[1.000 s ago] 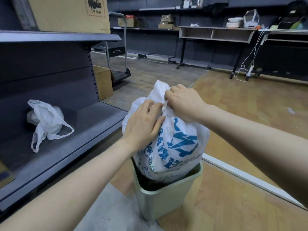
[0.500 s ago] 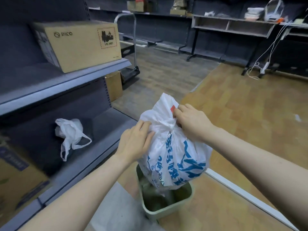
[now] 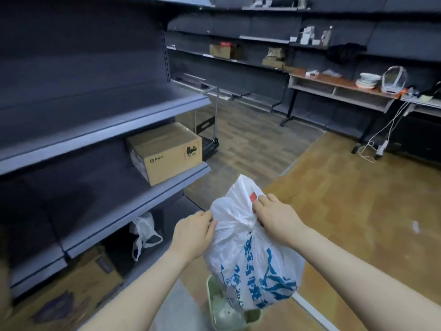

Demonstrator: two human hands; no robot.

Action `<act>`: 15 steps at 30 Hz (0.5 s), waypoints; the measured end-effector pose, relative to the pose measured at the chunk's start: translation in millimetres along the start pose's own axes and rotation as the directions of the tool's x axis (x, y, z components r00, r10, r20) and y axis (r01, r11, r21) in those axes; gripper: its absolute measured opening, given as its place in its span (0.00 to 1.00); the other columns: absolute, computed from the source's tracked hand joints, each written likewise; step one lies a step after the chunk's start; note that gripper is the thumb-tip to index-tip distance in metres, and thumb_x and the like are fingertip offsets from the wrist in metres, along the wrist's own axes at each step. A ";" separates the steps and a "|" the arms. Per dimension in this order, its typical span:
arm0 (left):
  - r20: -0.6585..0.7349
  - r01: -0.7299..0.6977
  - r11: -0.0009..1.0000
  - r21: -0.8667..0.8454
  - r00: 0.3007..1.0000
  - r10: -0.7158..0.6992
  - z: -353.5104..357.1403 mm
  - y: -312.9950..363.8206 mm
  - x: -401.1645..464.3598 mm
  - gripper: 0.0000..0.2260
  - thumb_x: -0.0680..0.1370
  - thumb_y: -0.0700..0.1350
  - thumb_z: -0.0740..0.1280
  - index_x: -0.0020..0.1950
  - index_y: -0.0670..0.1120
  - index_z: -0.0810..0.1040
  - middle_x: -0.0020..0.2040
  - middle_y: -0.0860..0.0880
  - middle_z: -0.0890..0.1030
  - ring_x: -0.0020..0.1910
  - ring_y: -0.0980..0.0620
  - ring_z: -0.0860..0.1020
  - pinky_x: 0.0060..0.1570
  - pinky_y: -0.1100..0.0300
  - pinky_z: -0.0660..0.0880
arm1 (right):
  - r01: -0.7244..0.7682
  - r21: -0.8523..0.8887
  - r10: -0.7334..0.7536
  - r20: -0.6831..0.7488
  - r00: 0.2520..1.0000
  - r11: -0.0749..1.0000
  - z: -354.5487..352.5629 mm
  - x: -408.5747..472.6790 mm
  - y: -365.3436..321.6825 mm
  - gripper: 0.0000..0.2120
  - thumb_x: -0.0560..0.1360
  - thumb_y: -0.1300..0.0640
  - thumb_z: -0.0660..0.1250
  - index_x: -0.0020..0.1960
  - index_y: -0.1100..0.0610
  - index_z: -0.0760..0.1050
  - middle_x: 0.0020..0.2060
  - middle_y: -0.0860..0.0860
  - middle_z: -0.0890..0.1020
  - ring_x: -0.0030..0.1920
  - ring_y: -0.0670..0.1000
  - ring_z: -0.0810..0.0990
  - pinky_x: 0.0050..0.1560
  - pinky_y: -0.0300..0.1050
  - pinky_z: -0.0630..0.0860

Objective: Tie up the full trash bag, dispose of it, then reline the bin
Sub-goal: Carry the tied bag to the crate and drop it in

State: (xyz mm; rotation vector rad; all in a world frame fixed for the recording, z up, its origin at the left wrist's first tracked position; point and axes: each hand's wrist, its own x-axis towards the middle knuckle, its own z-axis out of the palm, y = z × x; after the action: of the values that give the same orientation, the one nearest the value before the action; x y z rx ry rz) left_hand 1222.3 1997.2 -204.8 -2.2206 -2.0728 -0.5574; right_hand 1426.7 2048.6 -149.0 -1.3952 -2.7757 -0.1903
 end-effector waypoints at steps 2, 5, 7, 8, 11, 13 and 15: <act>0.006 0.047 0.999 0.016 0.999 -0.047 -52.2 8.3 1.3 0.14 0.82 0.53 0.51 0.50 0.47 0.72 0.46 0.50 0.77 0.45 0.48 0.78 0.37 0.58 0.66 | 0.029 -0.023 -0.027 0.083 0.996 0.999 -43.6 -0.6 -11.6 0.15 0.76 0.69 0.56 0.61 0.59 0.67 0.59 0.54 0.72 0.59 0.55 0.69 0.39 0.44 0.66; -0.051 0.095 0.992 0.083 0.995 -0.091 -115.5 8.2 -17.2 0.14 0.82 0.53 0.51 0.48 0.47 0.71 0.47 0.49 0.78 0.46 0.46 0.78 0.39 0.56 0.68 | 0.139 -0.021 -0.137 0.086 0.987 0.990 -96.0 -1.1 -37.2 0.15 0.77 0.68 0.55 0.62 0.60 0.67 0.60 0.55 0.71 0.60 0.56 0.68 0.42 0.46 0.66; -0.074 0.181 0.976 0.117 0.982 -0.174 -149.8 3.4 -44.5 0.14 0.82 0.53 0.51 0.48 0.46 0.71 0.46 0.49 0.78 0.45 0.45 0.78 0.40 0.55 0.69 | 0.228 -0.034 -0.224 0.086 0.971 0.973 -122.3 -3.9 -61.0 0.16 0.76 0.69 0.55 0.62 0.60 0.66 0.60 0.55 0.71 0.60 0.56 0.68 0.41 0.45 0.64; -0.081 0.226 0.965 0.135 0.973 -0.216 -165.8 0.6 -62.1 0.14 0.82 0.53 0.51 0.48 0.46 0.71 0.47 0.48 0.79 0.46 0.45 0.78 0.40 0.55 0.69 | 0.275 -0.033 -0.272 0.081 0.959 0.961 -132.9 -6.5 -75.2 0.16 0.76 0.69 0.55 0.63 0.61 0.66 0.60 0.55 0.71 0.60 0.56 0.68 0.42 0.44 0.64; -0.087 0.346 0.912 0.221 0.938 -0.335 -206.3 -14.0 -122.3 0.15 0.82 0.53 0.51 0.49 0.45 0.71 0.47 0.48 0.78 0.46 0.45 0.78 0.37 0.56 0.65 | 0.433 -0.022 -0.431 0.055 0.901 0.901 -158.4 -14.2 -125.6 0.17 0.75 0.69 0.56 0.63 0.61 0.66 0.61 0.55 0.70 0.60 0.56 0.68 0.43 0.45 0.64; -0.110 0.442 0.854 0.273 0.897 -0.429 -230.9 -26.6 -167.3 0.15 0.82 0.53 0.51 0.49 0.45 0.71 0.47 0.48 0.78 0.46 0.45 0.78 0.37 0.57 0.66 | 0.534 -0.017 -0.533 0.022 0.846 0.845 -167.7 -19.0 -165.8 0.19 0.75 0.70 0.56 0.65 0.61 0.65 0.61 0.55 0.71 0.60 0.56 0.68 0.44 0.48 0.67; -0.139 0.550 0.780 0.299 0.833 -0.535 -255.1 -38.9 -219.4 0.15 0.82 0.53 0.52 0.51 0.45 0.71 0.48 0.47 0.79 0.46 0.45 0.78 0.37 0.57 0.66 | 0.624 -0.018 -0.624 0.000 0.781 0.781 -174.3 -24.6 -213.6 0.21 0.75 0.69 0.56 0.67 0.60 0.64 0.60 0.54 0.71 0.59 0.55 0.68 0.43 0.47 0.68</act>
State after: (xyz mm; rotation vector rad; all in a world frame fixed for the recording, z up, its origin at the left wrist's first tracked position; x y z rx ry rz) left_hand 1119.7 1720.0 -39.4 -1.4012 -2.5564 -0.2457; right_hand 1265.2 1881.5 1.4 -0.4039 -3.1231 -0.2262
